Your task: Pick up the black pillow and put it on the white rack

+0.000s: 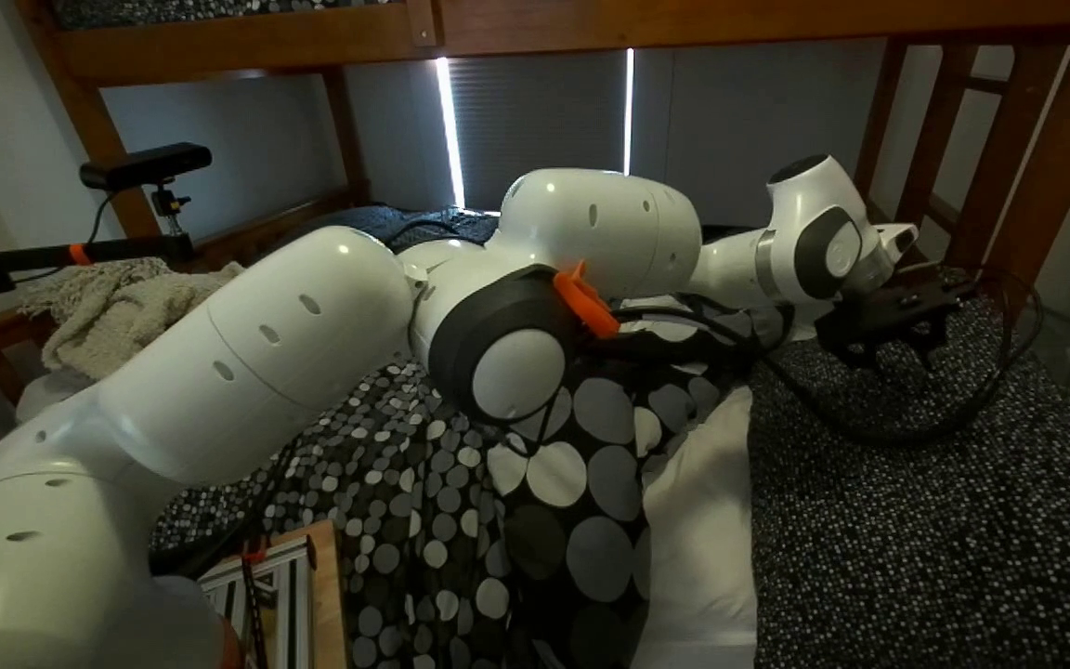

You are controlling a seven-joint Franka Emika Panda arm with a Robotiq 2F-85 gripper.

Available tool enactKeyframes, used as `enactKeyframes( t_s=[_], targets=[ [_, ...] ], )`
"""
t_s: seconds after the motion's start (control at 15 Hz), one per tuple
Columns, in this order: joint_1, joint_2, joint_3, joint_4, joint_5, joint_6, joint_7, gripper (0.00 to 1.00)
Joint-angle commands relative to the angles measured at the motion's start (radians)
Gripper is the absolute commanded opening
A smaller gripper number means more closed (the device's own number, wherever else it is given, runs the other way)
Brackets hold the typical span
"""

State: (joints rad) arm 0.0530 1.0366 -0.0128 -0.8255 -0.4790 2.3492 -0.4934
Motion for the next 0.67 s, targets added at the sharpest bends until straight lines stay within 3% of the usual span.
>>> enactKeyframes(
  t_s=[0.0,0.13,0.33,0.6],
  targets=[
    [0.023,-0.016,-0.004,-0.098,0.044,-0.039,-0.05,0.91],
    [0.042,-0.014,-0.027,-0.119,0.035,-0.085,-0.026,1.0],
    [0.076,-0.002,-0.091,-0.111,0.001,-0.161,0.058,1.0],
    [0.056,0.046,-0.101,-0.065,0.016,-0.09,0.098,1.0]
  ],
)
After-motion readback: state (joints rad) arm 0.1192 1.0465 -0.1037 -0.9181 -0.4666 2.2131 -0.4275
